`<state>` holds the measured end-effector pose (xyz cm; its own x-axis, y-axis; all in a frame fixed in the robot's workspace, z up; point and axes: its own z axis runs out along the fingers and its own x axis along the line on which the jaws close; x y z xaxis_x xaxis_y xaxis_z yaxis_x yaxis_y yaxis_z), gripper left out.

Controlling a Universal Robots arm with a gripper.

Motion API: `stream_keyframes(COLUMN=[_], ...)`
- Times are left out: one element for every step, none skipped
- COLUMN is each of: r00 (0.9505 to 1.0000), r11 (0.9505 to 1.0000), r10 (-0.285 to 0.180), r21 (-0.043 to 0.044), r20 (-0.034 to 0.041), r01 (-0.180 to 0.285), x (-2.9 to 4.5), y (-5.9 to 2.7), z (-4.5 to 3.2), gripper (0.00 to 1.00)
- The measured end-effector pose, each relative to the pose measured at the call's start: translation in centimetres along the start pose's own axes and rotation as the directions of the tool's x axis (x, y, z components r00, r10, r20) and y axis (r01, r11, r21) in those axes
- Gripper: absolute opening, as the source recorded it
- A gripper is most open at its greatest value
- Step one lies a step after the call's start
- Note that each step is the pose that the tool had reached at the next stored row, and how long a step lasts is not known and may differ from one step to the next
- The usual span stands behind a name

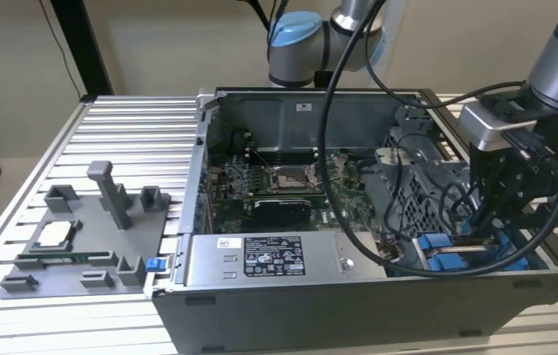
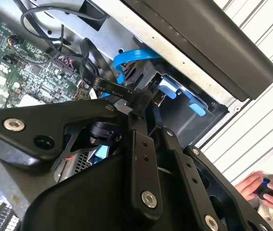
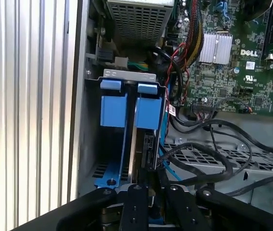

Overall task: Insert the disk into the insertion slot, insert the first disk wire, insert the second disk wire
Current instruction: 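Insert the first disk wire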

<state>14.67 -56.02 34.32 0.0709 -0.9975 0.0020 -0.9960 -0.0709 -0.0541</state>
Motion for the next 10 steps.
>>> stream_keyframes(r00=[1.0000, 1.0000, 1.0000, 0.9999, 0.9998, 0.9996, 0.9993, 0.9991, 0.9991, 0.9991], r11=[1.0000, 1.0000, 1.0000, 0.9999, 0.9998, 0.9996, 0.9993, 0.9991, 0.9991, 0.9991], r10=[0.001, 0.002, 0.007, 0.013, 0.021, 0.030, 0.038, 0.041, 0.043, 0.043], r21=[0.0000, 0.0000, 0.0000, 0.0000, 0.0000, 0.0000, 0.0000, 0.0002, 0.0003, 0.0004], r20=[0.0001, -0.0002, -0.0004, -0.0008, -0.0015, -0.0017, -0.0022, -0.0025, -0.0026, -0.0027], r01=[-0.001, -0.002, -0.007, -0.013, -0.021, -0.030, -0.038, -0.041, -0.043, -0.043], x=[0.01, 0.03, 0.04, 0.04, 0.05, 0.05, 0.05, 0.05, 0.05, 0.05], y=[0.00, 0.00, 0.00, 0.00, 0.00, 0.00, 0.00, 0.00, 0.00, 0.00], z=[-0.06, -0.10, -0.10, -0.10, -0.10, -0.06, -0.03, 0.01, 0.04, 0.04], gripper=[0.00, 0.00, 0.00, 0.00, 0.00, 0.00, 0.00, 0.00, 0.00, 0.00])
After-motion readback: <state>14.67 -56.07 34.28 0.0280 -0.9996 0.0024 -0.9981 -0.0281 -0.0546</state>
